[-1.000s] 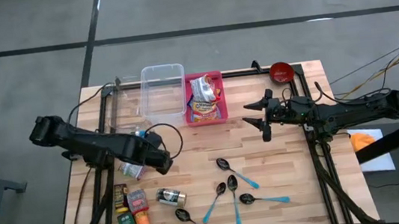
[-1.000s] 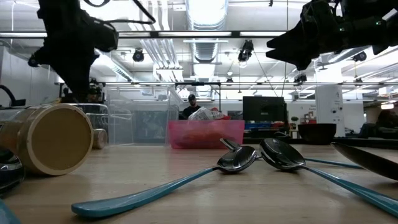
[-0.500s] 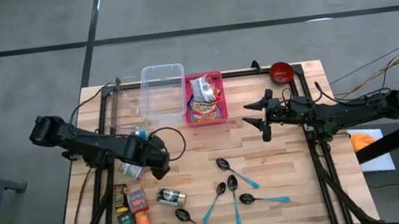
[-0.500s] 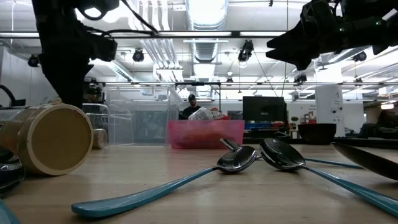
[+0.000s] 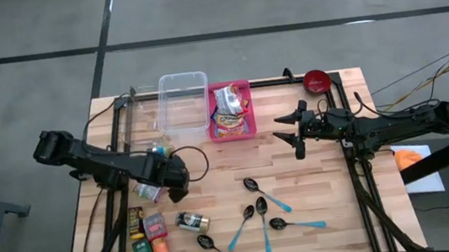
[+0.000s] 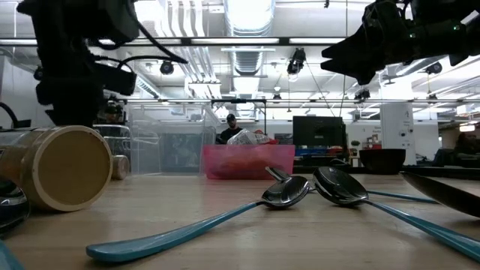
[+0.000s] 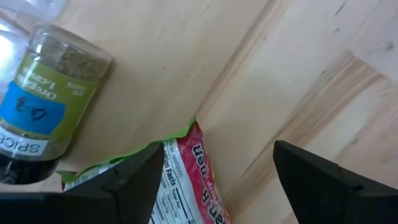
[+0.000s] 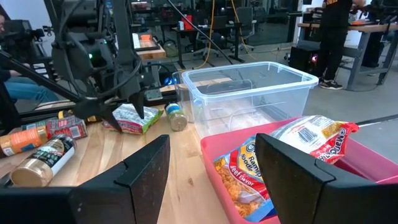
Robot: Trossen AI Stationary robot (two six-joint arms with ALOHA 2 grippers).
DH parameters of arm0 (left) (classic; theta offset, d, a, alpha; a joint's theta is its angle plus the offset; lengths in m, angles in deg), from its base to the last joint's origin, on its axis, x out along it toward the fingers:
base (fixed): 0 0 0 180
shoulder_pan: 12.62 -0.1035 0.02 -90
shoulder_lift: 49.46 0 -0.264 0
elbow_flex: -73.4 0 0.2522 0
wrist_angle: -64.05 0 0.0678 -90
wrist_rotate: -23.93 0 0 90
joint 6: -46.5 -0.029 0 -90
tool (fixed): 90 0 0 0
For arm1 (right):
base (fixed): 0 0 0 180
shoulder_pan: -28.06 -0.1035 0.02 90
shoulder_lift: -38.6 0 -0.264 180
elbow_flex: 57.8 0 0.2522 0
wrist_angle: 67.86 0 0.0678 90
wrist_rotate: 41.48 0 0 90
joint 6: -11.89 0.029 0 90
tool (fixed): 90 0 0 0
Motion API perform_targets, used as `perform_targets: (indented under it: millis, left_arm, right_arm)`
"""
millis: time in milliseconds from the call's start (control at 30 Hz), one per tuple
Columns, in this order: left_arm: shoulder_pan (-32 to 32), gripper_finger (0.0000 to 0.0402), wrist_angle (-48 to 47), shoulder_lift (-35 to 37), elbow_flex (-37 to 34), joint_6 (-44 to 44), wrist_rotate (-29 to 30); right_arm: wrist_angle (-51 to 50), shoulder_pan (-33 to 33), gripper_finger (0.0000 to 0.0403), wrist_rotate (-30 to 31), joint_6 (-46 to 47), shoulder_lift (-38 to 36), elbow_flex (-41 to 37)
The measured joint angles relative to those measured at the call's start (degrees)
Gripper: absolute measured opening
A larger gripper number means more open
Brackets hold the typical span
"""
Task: Pick & Place Food Item
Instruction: Put the green noodle pack into the pink bin
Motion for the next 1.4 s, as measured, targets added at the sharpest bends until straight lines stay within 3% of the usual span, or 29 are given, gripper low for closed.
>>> perform_targets:
  millis: [433,833,967,1400]
  left_arm:
    - [0.0,0.0305,7.3,0.0,-6.8,-0.2,0.0]
    - [0.0,0.0292,7.7,0.0,-7.4,0.5,0.0]
    - [0.0,0.0249,7.6,0.0,-7.4,0.5,0.0]
    - [0.0,0.0054,9.0,0.0,-7.4,0.3,0.0]
  right_arm:
    - [0.0,0.0,0.0235,0.0,0.0,0.0,0.0]
    - [0.0,0.0,0.0235,0.0,0.1,0.0,0.0]
    - [0.0,0.0,0.0235,0.0,-0.1,0.0,0.0]
    - [0.0,0.0,0.0235,0.0,-0.1,0.0,0.0]
